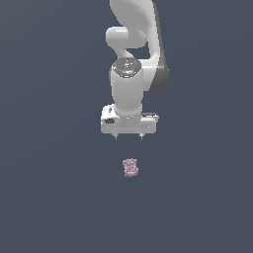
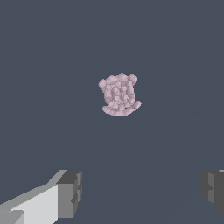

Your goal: Pick up the object and move it to a goal position.

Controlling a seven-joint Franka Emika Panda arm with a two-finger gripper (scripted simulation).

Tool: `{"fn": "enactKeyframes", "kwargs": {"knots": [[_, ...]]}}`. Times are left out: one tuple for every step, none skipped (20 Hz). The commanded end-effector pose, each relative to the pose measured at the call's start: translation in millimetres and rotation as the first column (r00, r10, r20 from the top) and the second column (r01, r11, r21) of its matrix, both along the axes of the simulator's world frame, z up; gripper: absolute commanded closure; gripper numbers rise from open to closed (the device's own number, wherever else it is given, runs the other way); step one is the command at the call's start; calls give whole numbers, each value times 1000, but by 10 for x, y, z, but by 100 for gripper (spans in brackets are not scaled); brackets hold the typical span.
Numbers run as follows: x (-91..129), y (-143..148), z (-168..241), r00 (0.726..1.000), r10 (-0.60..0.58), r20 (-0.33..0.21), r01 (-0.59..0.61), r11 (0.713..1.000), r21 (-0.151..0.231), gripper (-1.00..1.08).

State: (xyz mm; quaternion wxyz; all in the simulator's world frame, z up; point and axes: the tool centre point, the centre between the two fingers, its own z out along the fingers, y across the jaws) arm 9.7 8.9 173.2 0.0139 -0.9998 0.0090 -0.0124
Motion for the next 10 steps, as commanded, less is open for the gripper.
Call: {"fn": "enactKeyframes", "kwargs": {"knots": [[0,0,0,1000,0,0,0,1000,0,-92],[1,6,1,1000,1,0,-1,1000,0,-92],[5,26,6,1000,4,1,-4,1000,0,-92],[12,57,13,1000,9,2,-9,1000,-1,-92],[20,102,24,1000,15,4,-15,1000,-1,-92],[31,158,37,1000,24,6,-24,1000,-1,-92],[41,221,52,999,33,9,-33,999,-2,-92],[48,272,65,999,40,11,-40,999,-2,-92],[52,310,76,999,45,12,-45,999,-3,-92],[54,335,83,999,49,13,-49,999,-3,-92]]}}
